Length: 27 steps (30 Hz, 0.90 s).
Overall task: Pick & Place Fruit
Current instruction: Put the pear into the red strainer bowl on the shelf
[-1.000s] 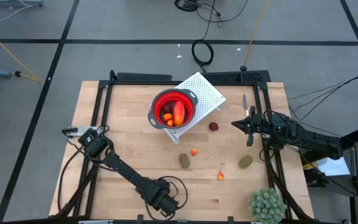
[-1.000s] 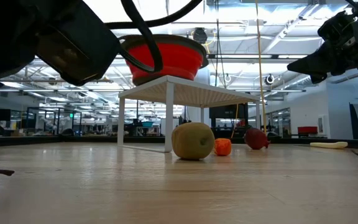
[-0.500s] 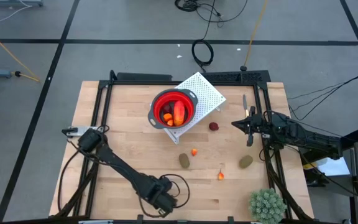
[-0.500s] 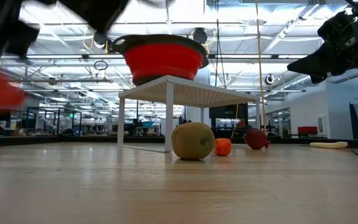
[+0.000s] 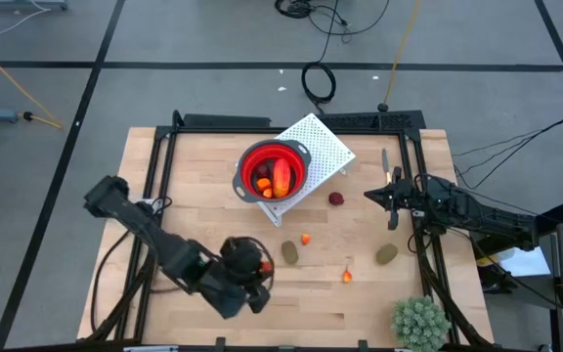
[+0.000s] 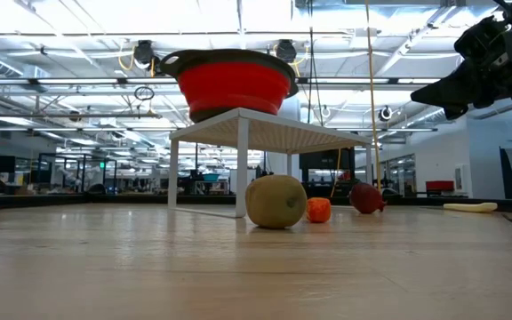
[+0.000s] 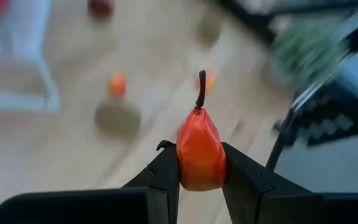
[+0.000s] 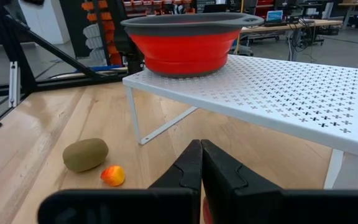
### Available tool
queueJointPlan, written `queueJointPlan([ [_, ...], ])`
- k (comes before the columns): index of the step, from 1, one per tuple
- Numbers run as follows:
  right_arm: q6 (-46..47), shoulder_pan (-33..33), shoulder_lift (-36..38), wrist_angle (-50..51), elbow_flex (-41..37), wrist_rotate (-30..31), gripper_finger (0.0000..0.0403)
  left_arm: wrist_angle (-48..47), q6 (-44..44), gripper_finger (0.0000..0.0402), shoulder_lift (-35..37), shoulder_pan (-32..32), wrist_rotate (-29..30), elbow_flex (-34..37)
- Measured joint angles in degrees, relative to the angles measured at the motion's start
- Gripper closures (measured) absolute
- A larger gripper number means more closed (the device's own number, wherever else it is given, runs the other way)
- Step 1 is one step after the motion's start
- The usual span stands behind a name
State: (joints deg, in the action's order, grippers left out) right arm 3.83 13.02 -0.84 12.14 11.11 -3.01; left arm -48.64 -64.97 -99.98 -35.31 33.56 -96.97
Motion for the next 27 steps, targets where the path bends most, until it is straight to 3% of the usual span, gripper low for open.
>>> queueJointPlan([
  [6,0.0,0.0,0.0,0.1,0.0,0.0,0.0403,7.7,12.9,0.0311,4.4,-0.4,8.3,0.0],
  [14,0.0,0.0,0.0,0.1,0.0,0.0,0.0403,23.3,30.8,0.0311,5.2,0.4,9.5,0.0],
  [21,0.0,0.0,0.0,0.1,0.0,0.0,0.0403,39.2,46.2,0.0311,5.2,0.8,4.3,0.0],
  [27,0.0,0.0,0.0,-0.5,0.0,0.0,0.0403,50.4,60.0,0.0311,5.2,1.0,-7.0,0.0],
])
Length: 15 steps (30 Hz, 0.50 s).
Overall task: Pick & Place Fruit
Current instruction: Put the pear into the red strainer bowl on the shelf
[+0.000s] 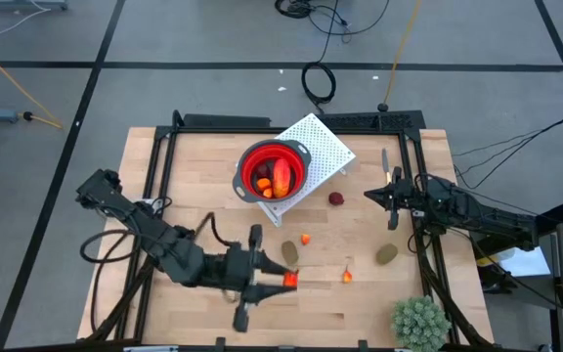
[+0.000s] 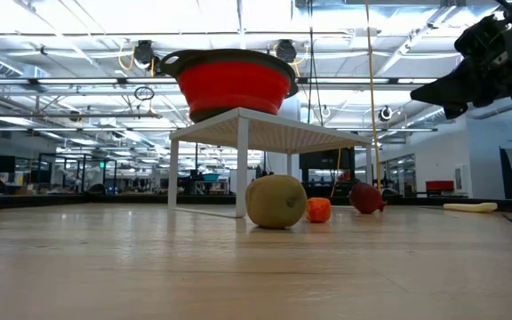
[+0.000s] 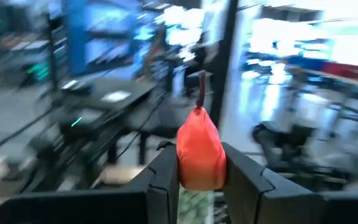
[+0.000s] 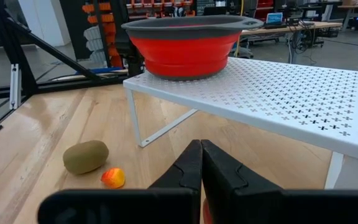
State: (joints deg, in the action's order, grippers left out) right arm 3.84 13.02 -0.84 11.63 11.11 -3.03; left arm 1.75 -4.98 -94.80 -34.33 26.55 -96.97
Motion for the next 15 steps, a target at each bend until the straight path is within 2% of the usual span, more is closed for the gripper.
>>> queueJointPlan([
  [7,0.4,0.0,0.0,-1.0,0.0,-0.2,0.0403,7.6,9.0,0.0311,0.0,2.1,-22.6,0.0],
  [9,3.6,0.0,0.0,-2.2,0.0,-0.2,0.0403,9.7,10.6,0.0311,0.0,2.9,-28.3,0.0],
  [12,9.1,0.0,0.0,-4.7,0.0,-0.2,0.0403,11.6,11.8,0.0311,0.0,4.1,-35.6,0.0],
  [15,10.5,0.0,0.0,-5.9,0.0,-0.2,0.0403,12.1,12.2,0.0311,0.0,5.1,-39.8,0.0],
])
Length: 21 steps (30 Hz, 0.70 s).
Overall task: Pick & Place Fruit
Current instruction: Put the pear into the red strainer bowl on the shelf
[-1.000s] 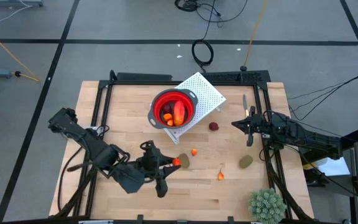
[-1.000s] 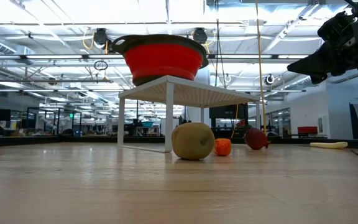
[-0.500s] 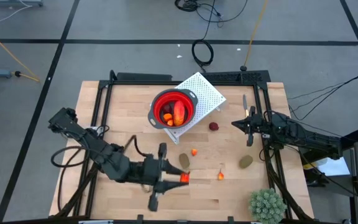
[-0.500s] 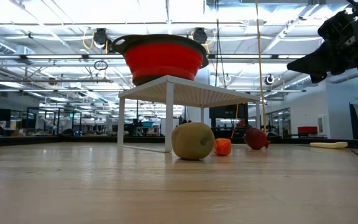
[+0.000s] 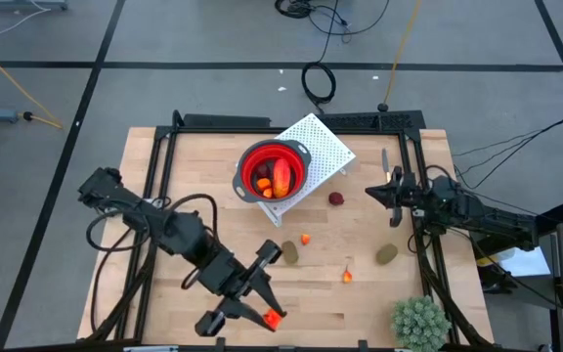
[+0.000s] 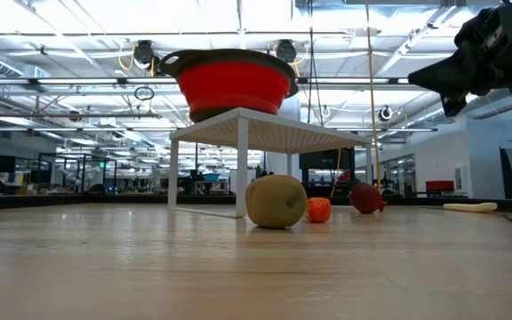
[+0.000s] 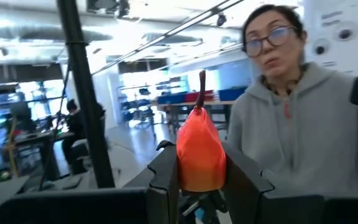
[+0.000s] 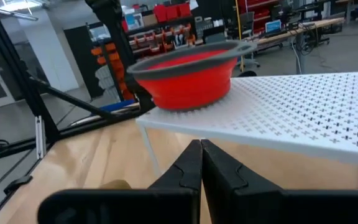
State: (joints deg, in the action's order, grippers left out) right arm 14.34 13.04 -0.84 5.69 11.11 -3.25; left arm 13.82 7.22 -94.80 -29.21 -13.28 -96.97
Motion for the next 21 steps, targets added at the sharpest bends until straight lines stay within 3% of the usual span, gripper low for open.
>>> queueJointPlan([
  [4,-0.1,0.0,0.0,-0.8,0.0,0.0,0.0403,0.0,0.0,0.0311,0.0,1.0,-2.2,0.0],
  [10,-0.2,0.0,0.0,-0.8,0.0,0.0,0.0403,-0.3,-1.9,0.0311,0.0,2.1,-0.4,0.0],
  [14,-0.2,0.0,0.0,-0.8,0.0,0.0,0.0403,-2.7,-6.5,0.0311,0.0,3.1,7.4,0.0],
  [21,-0.3,0.0,0.0,-0.8,0.0,0.0,0.0403,-15.4,-17.0,0.0311,0.0,5.2,27.9,0.0],
])
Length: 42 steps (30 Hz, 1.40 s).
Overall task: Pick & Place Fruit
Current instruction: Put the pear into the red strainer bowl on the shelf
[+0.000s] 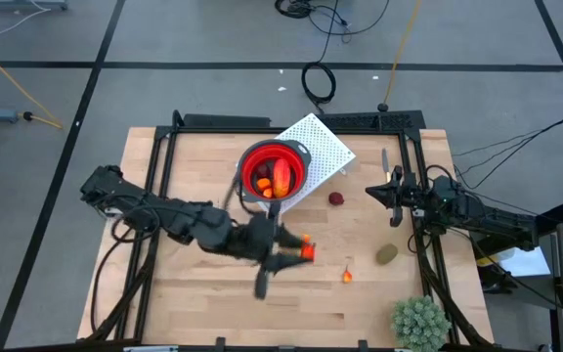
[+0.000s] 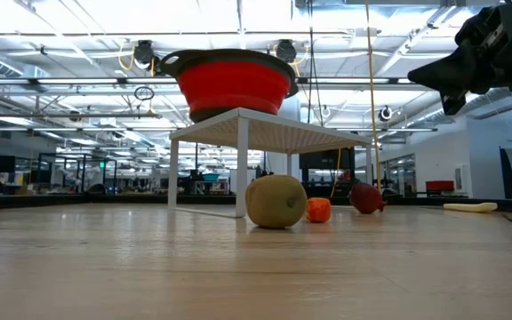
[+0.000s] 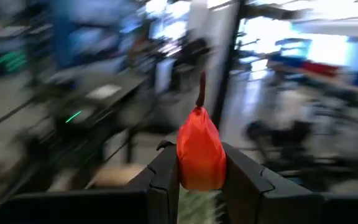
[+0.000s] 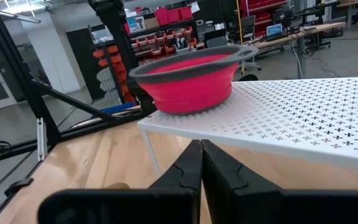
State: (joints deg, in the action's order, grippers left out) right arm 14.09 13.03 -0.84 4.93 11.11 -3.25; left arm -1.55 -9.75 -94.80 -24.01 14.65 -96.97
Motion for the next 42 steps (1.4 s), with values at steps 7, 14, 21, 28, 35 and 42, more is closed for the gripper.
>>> queueJointPlan([
  [7,-0.2,0.0,0.0,0.0,0.0,0.0,0.0403,-11.1,-11.2,0.0311,0.0,2.5,14.2,0.0],
  [14,-0.2,0.0,0.0,0.0,0.0,0.1,0.0403,-20.5,-13.4,0.0311,0.0,3.5,25.8,0.0],
  [21,-2.0,0.0,0.0,0.0,0.0,0.2,0.0403,-22.7,-2.3,0.0311,0.0,3.4,34.2,0.0],
  [28,-4.5,0.0,0.0,0.1,0.0,0.2,0.0403,-22.7,12.1,0.0311,0.0,3.5,35.0,0.0],
  [35,-4.5,0.0,0.0,0.1,0.0,0.2,0.0403,-22.7,27.8,0.0311,0.0,3.4,35.0,0.0],
  [42,-4.5,0.0,0.0,0.1,0.0,0.2,0.0403,-22.6,42.9,0.0311,0.0,3.4,35.1,0.0],
])
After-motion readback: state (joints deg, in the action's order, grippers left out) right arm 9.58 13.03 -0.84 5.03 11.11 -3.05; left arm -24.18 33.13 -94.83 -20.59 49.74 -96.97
